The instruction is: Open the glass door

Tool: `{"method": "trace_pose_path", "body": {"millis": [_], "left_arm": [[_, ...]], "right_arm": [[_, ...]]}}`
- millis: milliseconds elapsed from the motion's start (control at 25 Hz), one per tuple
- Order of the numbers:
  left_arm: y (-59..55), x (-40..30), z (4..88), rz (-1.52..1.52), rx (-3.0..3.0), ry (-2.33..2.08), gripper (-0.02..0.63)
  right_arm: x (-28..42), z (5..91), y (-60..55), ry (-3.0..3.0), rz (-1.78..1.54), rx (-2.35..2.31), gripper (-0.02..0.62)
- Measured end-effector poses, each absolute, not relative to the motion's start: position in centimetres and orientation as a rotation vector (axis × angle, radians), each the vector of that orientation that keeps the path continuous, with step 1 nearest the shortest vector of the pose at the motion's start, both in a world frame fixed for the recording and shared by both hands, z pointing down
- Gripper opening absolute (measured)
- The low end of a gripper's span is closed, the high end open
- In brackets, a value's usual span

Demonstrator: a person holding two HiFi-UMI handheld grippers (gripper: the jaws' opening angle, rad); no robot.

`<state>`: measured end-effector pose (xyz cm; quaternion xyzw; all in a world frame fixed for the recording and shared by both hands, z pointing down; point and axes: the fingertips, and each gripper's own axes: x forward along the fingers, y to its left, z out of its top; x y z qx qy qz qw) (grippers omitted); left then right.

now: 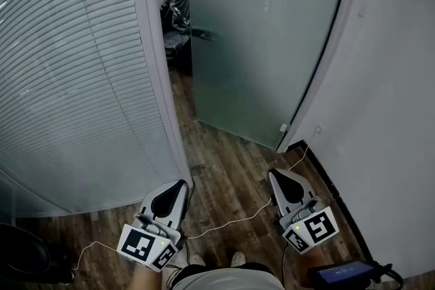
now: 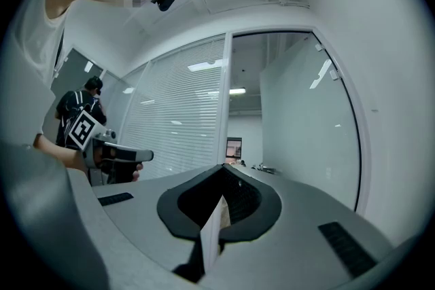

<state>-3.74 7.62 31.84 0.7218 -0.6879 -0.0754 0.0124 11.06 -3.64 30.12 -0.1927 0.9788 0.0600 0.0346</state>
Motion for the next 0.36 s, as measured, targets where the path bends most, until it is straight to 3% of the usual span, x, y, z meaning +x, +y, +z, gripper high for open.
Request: {"method": "trace_pose_path", "body": {"millis": [360], "left_arm": [[10.0, -4.6, 33.2, -0.252, 2.258, -2.148, -0.006]], "right_arm": [[10.4, 31.0, -0.8, 2.998, 0.225, -0.591, 0.0]]}}
